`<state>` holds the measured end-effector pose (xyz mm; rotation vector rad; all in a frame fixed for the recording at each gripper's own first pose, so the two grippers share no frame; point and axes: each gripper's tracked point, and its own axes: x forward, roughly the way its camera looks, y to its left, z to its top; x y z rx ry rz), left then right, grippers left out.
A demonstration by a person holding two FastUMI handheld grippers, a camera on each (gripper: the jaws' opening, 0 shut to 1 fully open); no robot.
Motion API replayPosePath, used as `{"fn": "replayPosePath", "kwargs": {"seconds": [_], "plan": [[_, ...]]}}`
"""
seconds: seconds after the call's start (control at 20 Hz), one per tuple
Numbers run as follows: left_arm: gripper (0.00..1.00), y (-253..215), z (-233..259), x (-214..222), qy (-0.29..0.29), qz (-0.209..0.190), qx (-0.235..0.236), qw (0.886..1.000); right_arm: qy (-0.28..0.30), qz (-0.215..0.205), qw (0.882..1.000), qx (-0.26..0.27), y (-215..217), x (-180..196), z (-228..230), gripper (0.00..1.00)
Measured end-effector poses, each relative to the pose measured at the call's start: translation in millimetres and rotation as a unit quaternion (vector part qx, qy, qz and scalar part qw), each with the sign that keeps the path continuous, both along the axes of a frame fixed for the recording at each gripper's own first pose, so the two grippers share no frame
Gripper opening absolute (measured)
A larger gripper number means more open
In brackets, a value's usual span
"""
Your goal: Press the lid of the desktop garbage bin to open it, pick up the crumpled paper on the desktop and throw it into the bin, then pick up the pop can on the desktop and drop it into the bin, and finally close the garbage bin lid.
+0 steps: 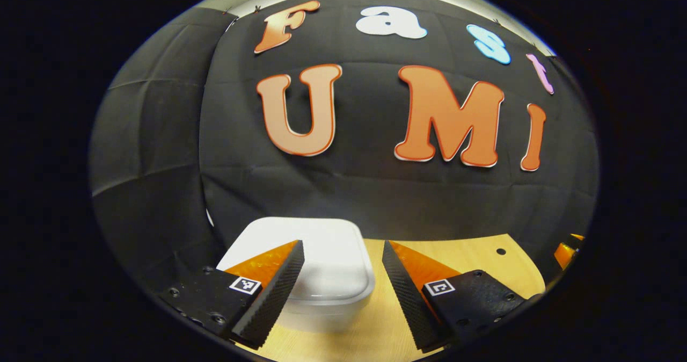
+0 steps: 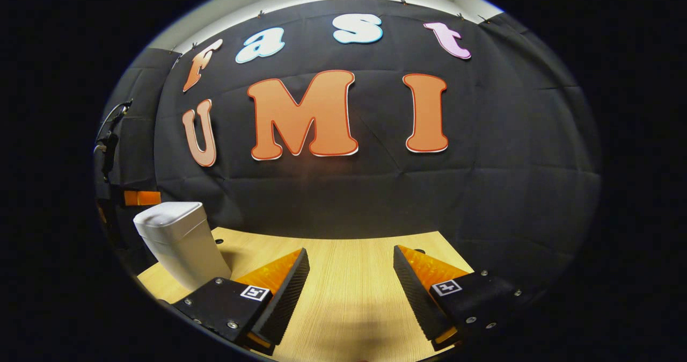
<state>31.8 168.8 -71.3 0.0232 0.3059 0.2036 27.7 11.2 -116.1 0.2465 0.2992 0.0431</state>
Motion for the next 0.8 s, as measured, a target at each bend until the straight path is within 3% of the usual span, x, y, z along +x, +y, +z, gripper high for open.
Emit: {"fn": "replayPosePath", "kwargs": {"seconds": [0.35, 0.6, 0.8], "plan": [[0.93, -65.2, 32.3, -8.2, -0.076, -0.029, -0.003, 0.997, -0.024, 0.015, 1.0, -0.007, 9.9, 0.0, 18.0, 0.93], [0.93, -108.8, 20.1, -16.6, -0.089, -0.032, -0.053, 0.994, -0.027, 0.011, 1.0, -0.004, 10.3, 1.4, 20.8, 0.93], [0.95, -140.4, 19.4, -19.2, -0.104, -0.054, -0.015, 0.993, -0.033, 0.016, 0.999, -0.005, 13.9, -0.8, 23.0, 0.93]]}}
